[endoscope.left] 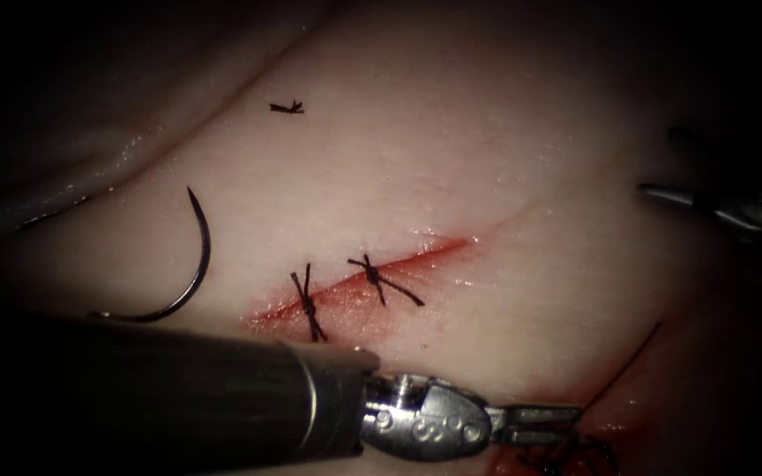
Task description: Wound Closure
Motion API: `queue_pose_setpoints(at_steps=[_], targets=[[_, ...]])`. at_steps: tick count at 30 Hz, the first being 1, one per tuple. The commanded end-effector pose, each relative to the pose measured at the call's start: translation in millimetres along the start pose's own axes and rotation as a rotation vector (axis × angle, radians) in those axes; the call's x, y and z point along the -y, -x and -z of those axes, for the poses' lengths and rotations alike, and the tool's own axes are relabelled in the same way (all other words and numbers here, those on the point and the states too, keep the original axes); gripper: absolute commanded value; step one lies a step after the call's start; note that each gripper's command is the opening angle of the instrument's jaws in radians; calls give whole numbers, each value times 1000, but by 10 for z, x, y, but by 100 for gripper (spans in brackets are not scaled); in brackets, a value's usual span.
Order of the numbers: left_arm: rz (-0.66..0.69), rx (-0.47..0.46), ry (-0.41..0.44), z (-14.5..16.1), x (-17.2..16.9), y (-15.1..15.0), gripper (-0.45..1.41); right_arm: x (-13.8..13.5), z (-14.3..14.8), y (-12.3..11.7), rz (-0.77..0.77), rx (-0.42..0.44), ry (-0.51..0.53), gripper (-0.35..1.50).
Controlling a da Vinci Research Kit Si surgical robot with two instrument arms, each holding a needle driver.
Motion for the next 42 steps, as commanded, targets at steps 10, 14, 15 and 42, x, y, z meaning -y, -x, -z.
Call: queue_pose_setpoints(at_steps=[10,14,15,42], targets=[[169,163,-153,44,-4,34,111,57,-40,-24,16,-46,-56,127],[147,231,-210,53,-2,42,95,60,-41,-22,27,-35,-65,127],[139,250,-226,55,-1,43,91,60,-40,-21,28,-35,-66,127],[-213,688,-530,71,37,58,37,77,-58,-20,33,-34,-70,127]])
